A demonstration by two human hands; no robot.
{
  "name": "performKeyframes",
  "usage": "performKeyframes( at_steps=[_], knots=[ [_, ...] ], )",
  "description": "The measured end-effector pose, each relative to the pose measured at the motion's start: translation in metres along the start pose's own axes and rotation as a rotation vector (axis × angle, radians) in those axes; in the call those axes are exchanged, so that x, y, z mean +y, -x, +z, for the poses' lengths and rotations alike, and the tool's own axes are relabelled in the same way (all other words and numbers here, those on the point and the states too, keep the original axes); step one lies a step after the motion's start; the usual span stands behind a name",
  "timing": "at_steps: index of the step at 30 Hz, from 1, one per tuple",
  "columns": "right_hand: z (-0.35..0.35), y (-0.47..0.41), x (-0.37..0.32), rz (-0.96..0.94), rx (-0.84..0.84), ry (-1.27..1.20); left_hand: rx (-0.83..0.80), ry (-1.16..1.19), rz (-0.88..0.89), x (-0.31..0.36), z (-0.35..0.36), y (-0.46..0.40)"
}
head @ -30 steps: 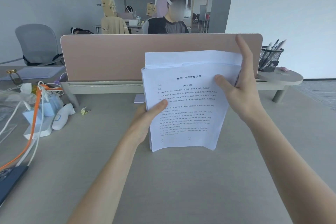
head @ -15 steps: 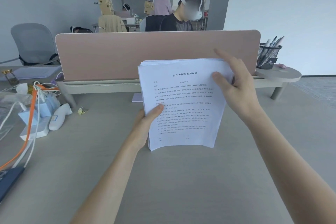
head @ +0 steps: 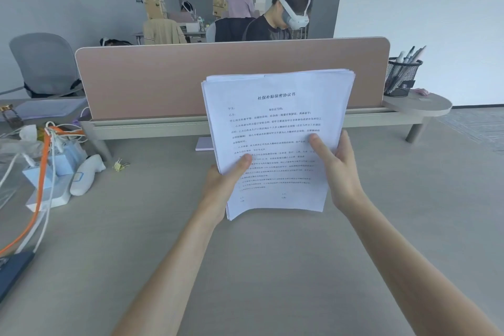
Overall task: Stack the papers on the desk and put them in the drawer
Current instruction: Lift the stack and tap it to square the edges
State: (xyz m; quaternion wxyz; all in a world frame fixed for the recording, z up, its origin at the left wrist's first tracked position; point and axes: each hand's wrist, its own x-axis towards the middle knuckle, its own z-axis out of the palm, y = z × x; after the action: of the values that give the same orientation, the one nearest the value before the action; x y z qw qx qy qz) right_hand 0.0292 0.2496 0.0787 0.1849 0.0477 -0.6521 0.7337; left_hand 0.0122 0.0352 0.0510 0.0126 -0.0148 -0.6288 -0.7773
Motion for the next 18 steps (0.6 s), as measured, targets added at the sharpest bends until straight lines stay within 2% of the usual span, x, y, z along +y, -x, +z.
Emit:
performKeyframes(
  at_steps=[5,10,18],
  knots=[
    [-0.006,0.001,0.010,-0.031,0.067,0.115,-0.026,-0.006,-0.005,-0.008,0.000,0.001],
    [-0.004,0.015,0.024,0.049,0.031,0.070,0.036,-0.131,0.034,-0.024,0.005,0.007],
    [0.002,0.018,0.034,0.045,0.077,0.075,0.086,-0.134,0.039,-0.033,0.004,0.007]
  ],
)
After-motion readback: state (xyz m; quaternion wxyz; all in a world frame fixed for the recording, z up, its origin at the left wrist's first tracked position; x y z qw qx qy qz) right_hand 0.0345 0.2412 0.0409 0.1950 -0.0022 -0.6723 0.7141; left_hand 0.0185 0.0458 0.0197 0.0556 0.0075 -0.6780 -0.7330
